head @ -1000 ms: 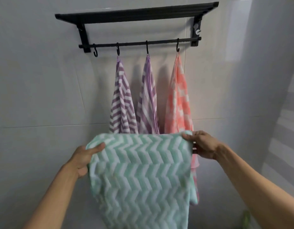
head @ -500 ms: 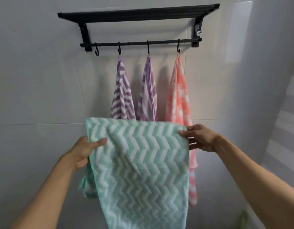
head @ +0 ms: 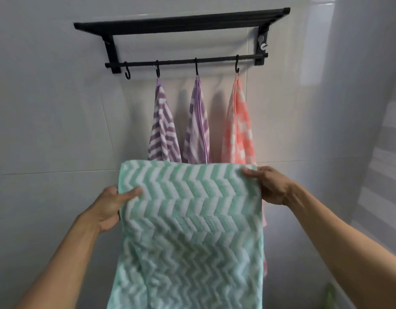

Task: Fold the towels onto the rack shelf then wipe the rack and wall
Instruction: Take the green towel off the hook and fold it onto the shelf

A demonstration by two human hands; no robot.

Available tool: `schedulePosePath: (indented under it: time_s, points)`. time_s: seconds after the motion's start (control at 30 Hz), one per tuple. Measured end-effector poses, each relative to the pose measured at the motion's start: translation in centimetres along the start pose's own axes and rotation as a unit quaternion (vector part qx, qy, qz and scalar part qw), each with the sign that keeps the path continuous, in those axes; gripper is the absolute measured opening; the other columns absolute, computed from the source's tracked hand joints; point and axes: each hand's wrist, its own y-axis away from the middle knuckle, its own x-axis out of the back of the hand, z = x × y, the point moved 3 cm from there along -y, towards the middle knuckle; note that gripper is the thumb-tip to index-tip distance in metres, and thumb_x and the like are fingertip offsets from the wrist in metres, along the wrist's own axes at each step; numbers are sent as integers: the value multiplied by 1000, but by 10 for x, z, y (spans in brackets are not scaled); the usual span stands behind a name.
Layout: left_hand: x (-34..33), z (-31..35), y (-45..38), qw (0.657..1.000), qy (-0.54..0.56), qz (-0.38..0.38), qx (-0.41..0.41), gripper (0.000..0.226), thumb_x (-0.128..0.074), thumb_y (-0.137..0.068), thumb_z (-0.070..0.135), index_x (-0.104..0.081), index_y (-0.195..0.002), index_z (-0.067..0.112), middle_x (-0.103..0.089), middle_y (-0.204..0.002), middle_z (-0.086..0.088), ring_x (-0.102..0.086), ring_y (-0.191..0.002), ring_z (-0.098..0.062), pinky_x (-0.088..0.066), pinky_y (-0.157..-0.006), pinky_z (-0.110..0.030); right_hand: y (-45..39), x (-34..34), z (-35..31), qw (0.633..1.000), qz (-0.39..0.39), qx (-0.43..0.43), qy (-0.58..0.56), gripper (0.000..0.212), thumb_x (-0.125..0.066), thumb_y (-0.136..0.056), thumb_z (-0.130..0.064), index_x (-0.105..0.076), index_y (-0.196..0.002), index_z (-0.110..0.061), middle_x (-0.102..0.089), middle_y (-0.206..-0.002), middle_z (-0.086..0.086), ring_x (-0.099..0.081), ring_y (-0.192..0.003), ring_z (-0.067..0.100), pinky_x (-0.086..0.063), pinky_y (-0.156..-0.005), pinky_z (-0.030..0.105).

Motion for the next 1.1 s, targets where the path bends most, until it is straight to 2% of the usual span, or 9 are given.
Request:
schedulePosePath:
  time_s: [0.1,0.23,0.37,0.43,0.53,0.6,0.7,0.93,1.1]
  points:
    - [2,-11,-2,994,11,106,9,30,-75,-83,6,-68,-106,-11,-72,-107,-26,-76,-77,-29,-63,-64,-39,0,0,-1,1000,23,7,18,55,-79,-75,-22,-66,-112,17,-69,-116,30,-75,-87,31,-63,-73,36]
    - [0,11,-4,995,73,66,-13,31,-62,-92,6,-64,-118,-11,-73,-109,-22,-75,-84,-28,-63,-73,-39,0,0,-3,999,35,1,0,42,-77,-79,-19,-69,-109,10,-73,-110,25,-75,-85,30,-62,-68,35]
    - [-1,9,-7,987,22,157,18,21,-73,-85,1,-66,-101,-12,-74,-95,-20,-74,-63,-21,-61,-54,-29,1,3,-11,994,95,11,62,37,-82,-77,-16,-72,-102,9,-74,-106,23,-73,-83,30,-63,-69,36]
    - [-2,13,-11,978,40,203,15,27,-78,-80,0,-62,-100,-7,-70,-104,-21,-74,-73,-24,-62,-59,-29,0,2,-16,991,97,0,95,31,-80,-83,-15,-73,-106,4,-75,-107,19,-73,-88,28,-61,-74,36]
    - [-6,28,-15,967,75,243,-32,65,-80,-79,-2,-45,-134,-1,-61,-124,-22,-68,-101,-31,-57,-84,-40,-4,-4,-29,985,114,17,129,32,-80,-84,-11,-72,-110,5,-76,-103,18,-73,-85,26,-61,-70,34]
    - [-9,39,-15,962,88,251,-64,74,-80,-79,-2,-41,-142,3,-58,-131,-25,-67,-102,-31,-56,-87,-44,-6,-6,-39,983,138,32,115,33,-80,-85,-17,-71,-110,3,-76,-99,14,-73,-85,26,-60,-67,33]
    - [-13,52,-13,960,72,260,-81,72,-80,-79,-2,-44,-141,6,-60,-127,-26,-69,-86,-26,-57,-79,-42,-6,-12,-47,974,139,32,174,28,-81,-85,-18,-71,-103,2,-75,-96,12,-73,-82,24,-62,-68,34]
    - [-10,69,-12,950,47,291,-102,66,-85,-75,5,-53,-133,10,-66,-118,-21,-71,-81,-22,-59,-77,-38,-12,-19,-63,961,216,88,150,32,-87,-79,-21,-69,-92,1,-75,-95,15,-73,-72,21,-62,-64,31]
    - [-10,69,-11,953,-2,283,-106,60,-83,-79,7,-55,-132,12,-66,-116,-19,-71,-86,-25,-59,-78,-40,-15,-27,-70,962,233,113,90,43,-86,-80,-20,-57,-111,-12,-65,-86,6,-63,-59,12,-55,-57,28]
